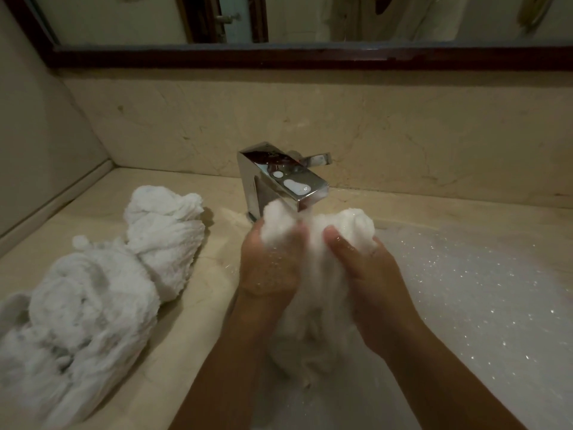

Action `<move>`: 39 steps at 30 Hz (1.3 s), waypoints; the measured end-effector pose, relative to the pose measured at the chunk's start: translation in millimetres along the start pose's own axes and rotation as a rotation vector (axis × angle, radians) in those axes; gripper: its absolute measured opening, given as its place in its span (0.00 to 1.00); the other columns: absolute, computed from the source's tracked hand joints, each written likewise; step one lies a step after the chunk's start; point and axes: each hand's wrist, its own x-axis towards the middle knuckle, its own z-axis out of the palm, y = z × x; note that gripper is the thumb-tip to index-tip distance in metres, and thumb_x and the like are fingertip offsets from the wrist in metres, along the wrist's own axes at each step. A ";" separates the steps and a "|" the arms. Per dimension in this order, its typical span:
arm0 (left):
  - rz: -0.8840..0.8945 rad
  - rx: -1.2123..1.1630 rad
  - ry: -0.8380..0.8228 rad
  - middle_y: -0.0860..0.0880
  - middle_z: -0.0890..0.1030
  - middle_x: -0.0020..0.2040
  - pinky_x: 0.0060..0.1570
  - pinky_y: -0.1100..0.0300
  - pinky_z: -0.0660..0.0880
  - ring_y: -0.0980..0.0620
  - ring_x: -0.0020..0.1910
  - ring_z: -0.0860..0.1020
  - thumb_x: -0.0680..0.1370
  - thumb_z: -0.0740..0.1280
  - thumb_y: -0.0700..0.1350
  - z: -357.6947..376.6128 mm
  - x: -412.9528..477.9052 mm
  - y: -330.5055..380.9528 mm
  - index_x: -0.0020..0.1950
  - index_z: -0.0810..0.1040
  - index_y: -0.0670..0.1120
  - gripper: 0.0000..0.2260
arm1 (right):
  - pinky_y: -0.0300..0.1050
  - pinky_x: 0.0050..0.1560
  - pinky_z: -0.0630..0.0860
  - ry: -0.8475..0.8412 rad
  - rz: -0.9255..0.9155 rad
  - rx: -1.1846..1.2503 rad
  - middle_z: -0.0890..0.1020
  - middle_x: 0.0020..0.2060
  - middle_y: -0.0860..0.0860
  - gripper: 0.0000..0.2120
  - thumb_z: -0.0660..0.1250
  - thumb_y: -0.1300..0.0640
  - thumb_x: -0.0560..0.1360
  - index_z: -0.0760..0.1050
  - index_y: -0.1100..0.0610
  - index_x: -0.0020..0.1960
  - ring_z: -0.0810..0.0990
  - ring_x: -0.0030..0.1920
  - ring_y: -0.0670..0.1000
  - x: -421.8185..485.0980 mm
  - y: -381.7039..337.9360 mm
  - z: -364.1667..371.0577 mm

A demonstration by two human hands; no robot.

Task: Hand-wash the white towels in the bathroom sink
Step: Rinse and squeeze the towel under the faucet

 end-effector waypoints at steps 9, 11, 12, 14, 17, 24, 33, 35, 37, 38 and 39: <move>-0.389 -0.429 -0.225 0.51 0.88 0.46 0.51 0.55 0.85 0.53 0.46 0.87 0.78 0.72 0.51 -5.4 -4.9 5.8 0.58 0.81 0.45 0.13 | 0.64 0.50 0.86 0.076 -0.136 -0.127 0.89 0.49 0.53 0.08 0.73 0.54 0.81 0.82 0.53 0.59 0.88 0.50 0.56 -0.9 4.2 1.8; -0.328 -0.340 -0.288 0.48 0.88 0.52 0.58 0.47 0.83 0.47 0.53 0.86 0.74 0.76 0.50 -4.4 -6.0 -3.8 0.63 0.82 0.46 0.19 | 0.63 0.50 0.87 0.138 -0.133 -0.016 0.89 0.50 0.52 0.12 0.73 0.51 0.80 0.81 0.53 0.62 0.89 0.50 0.55 -3.1 2.9 0.9; -0.271 -0.265 -0.316 0.47 0.87 0.57 0.61 0.43 0.81 0.45 0.58 0.85 0.71 0.78 0.54 -5.9 -7.3 -6.9 0.67 0.81 0.49 0.25 | 0.60 0.49 0.87 0.159 -0.124 0.029 0.89 0.49 0.52 0.12 0.73 0.51 0.80 0.81 0.53 0.62 0.89 0.50 0.54 -4.6 2.1 0.5; -0.182 -0.159 -0.362 0.50 0.85 0.62 0.64 0.42 0.79 0.47 0.62 0.84 0.69 0.79 0.62 -8.1 -10.3 -7.4 0.70 0.79 0.55 0.32 | 0.54 0.48 0.87 0.151 -0.105 0.087 0.89 0.48 0.51 0.09 0.72 0.53 0.81 0.82 0.53 0.59 0.89 0.49 0.53 -6.7 -1.5 2.2; -0.021 -0.030 -0.307 0.53 0.86 0.59 0.60 0.50 0.81 0.54 0.60 0.84 0.75 0.76 0.56 -4.4 -9.6 -7.6 0.69 0.79 0.51 0.24 | 0.58 0.55 0.85 0.085 -0.044 0.189 0.88 0.51 0.57 0.08 0.71 0.57 0.81 0.83 0.57 0.58 0.89 0.53 0.58 -5.1 -3.0 5.0; -0.169 -0.279 0.021 0.54 0.87 0.46 0.44 0.61 0.83 0.58 0.46 0.86 0.79 0.74 0.47 -6.8 0.8 7.5 0.59 0.82 0.47 0.10 | 0.58 0.58 0.85 0.033 0.006 -0.051 0.87 0.57 0.49 0.24 0.75 0.47 0.77 0.76 0.49 0.71 0.87 0.56 0.52 -0.5 5.3 3.1; -0.325 -0.206 -0.197 0.49 0.88 0.50 0.53 0.50 0.84 0.48 0.51 0.87 0.67 0.80 0.60 -9.1 -4.1 3.7 0.56 0.85 0.49 0.23 | 0.59 0.60 0.84 0.088 -0.057 -0.204 0.80 0.61 0.45 0.23 0.67 0.45 0.82 0.67 0.46 0.74 0.83 0.59 0.48 -3.5 9.0 9.6; -0.251 -0.148 -0.305 0.52 0.89 0.47 0.46 0.58 0.83 0.53 0.47 0.87 0.64 0.79 0.62 -10.4 -10.0 3.3 0.54 0.86 0.51 0.23 | 0.60 0.55 0.85 0.149 -0.014 -0.132 0.80 0.60 0.48 0.27 0.69 0.42 0.81 0.64 0.48 0.75 0.84 0.58 0.52 -4.3 9.6 9.1; -0.255 -0.110 -0.358 0.52 0.88 0.51 0.52 0.54 0.82 0.53 0.51 0.87 0.60 0.80 0.68 -11.8 -13.8 -0.1 0.58 0.85 0.52 0.32 | 0.61 0.52 0.87 0.182 0.004 -0.072 0.81 0.63 0.55 0.35 0.72 0.37 0.77 0.66 0.53 0.76 0.86 0.58 0.57 -5.2 8.4 9.7; -0.246 -0.111 -0.372 0.52 0.88 0.55 0.58 0.50 0.81 0.51 0.55 0.86 0.59 0.79 0.69 -10.8 -15.5 -2.1 0.62 0.83 0.53 0.36 | 0.62 0.51 0.86 0.201 0.008 -0.028 0.82 0.63 0.58 0.39 0.74 0.36 0.75 0.67 0.55 0.76 0.86 0.58 0.59 -5.3 8.2 9.4; -0.220 -0.104 -0.373 0.52 0.87 0.58 0.62 0.48 0.80 0.51 0.59 0.85 0.60 0.78 0.67 -9.4 -17.4 -4.6 0.65 0.81 0.53 0.37 | 0.63 0.51 0.86 0.213 0.008 0.020 0.82 0.63 0.59 0.40 0.76 0.36 0.73 0.68 0.56 0.76 0.86 0.58 0.61 -5.0 7.8 8.8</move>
